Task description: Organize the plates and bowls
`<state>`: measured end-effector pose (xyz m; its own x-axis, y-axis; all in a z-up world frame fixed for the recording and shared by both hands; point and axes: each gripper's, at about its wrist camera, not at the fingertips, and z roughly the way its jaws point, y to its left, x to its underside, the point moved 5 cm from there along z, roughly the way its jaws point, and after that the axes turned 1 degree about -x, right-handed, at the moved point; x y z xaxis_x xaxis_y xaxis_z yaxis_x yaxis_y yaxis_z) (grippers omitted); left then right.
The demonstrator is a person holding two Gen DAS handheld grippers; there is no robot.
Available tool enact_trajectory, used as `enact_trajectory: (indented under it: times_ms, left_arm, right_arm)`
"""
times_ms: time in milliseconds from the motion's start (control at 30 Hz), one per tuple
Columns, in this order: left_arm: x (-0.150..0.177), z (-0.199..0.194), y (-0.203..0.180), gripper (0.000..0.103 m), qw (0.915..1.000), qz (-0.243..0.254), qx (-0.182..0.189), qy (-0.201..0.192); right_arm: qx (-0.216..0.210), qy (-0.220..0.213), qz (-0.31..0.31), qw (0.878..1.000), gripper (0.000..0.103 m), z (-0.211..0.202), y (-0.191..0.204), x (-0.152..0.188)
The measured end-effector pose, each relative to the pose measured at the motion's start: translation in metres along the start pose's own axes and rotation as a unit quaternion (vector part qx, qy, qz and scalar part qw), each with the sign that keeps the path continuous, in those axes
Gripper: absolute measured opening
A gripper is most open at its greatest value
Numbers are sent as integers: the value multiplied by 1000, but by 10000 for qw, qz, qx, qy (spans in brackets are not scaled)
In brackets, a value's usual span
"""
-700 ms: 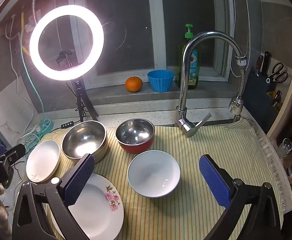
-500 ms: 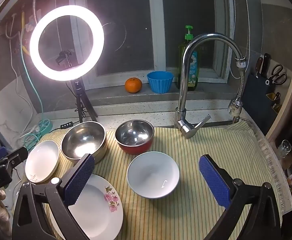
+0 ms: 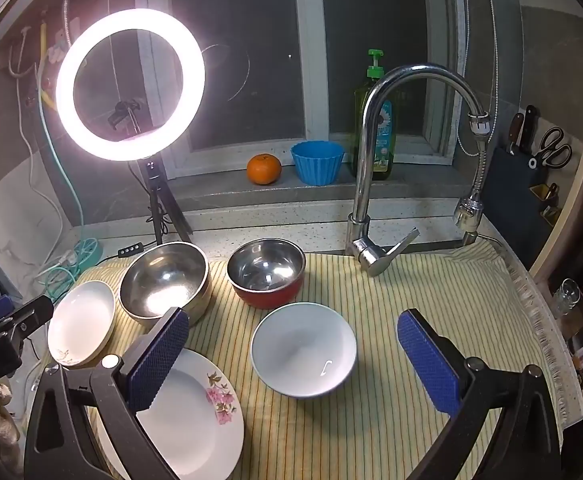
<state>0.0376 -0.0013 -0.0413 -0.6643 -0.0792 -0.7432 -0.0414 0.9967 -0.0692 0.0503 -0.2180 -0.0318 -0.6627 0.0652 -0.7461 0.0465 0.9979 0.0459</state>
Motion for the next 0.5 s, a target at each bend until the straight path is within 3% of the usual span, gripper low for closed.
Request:
enact_trajectory:
  times_ms: [500]
  left_arm:
    - [-3,0,0,101,10000,4,-13,-43]
  right_arm:
    - [10,-5,-24,10000,103,3,1,1]
